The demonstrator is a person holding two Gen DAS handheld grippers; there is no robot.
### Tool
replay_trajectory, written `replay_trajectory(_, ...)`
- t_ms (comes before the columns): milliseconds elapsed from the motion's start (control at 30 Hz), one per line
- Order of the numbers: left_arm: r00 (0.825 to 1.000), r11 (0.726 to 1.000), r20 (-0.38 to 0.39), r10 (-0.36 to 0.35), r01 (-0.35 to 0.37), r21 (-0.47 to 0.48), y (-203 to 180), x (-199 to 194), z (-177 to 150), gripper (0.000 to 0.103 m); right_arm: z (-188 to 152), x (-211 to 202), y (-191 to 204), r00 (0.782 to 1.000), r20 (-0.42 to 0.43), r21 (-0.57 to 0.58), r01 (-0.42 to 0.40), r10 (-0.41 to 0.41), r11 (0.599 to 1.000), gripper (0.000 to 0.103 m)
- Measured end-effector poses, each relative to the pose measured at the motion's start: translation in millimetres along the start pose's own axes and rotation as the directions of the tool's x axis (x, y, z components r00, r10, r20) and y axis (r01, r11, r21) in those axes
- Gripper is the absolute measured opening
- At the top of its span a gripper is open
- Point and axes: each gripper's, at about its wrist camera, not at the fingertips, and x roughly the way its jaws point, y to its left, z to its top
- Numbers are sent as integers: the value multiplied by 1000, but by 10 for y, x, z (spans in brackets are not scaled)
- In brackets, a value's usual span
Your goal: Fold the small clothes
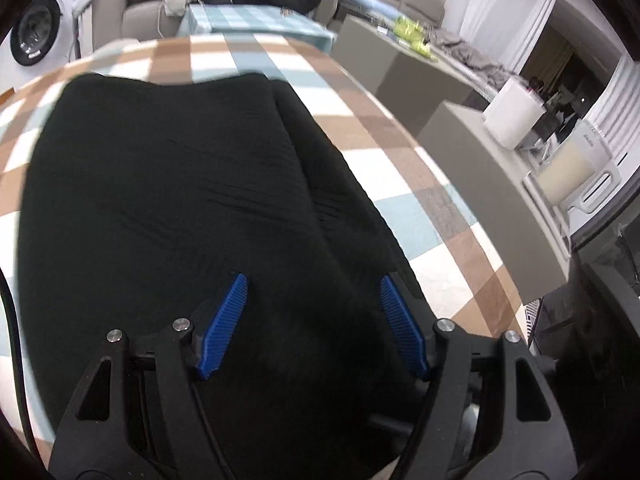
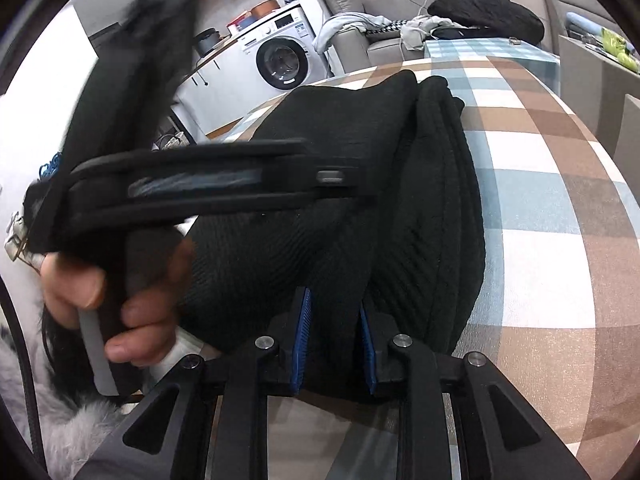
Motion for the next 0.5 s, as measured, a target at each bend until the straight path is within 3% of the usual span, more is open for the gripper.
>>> replay_trajectory(67, 999, 999, 7, 35, -35, 13, -65, 90, 28, 58, -14, 2, -12, 1000, 1, -3, -8, 8, 1000, 23)
replay_trajectory(133, 998, 998, 15, 64, -64, 21, -107, 129, 63, 44, -12, 2, -26, 1000, 2, -9, -16, 16, 1000, 23)
replay_trajectory(200, 997, 997, 15, 78, -79, 7, -87, 149, 95, 20, -7, 7, -34, 1000, 0, -16, -22, 22, 1000, 23)
replay_trajectory(267, 997, 998, 11, 70, -70, -7, -52, 148, 113, 9, -13, 6, -43, 1000, 1, -24, -31, 31, 999, 23)
replay_trajectory(500, 997, 999, 75, 35, -34, -14, -67, -100, 166, 6, -7, -10, -97, 997, 9, -2, -72, 72, 997, 23)
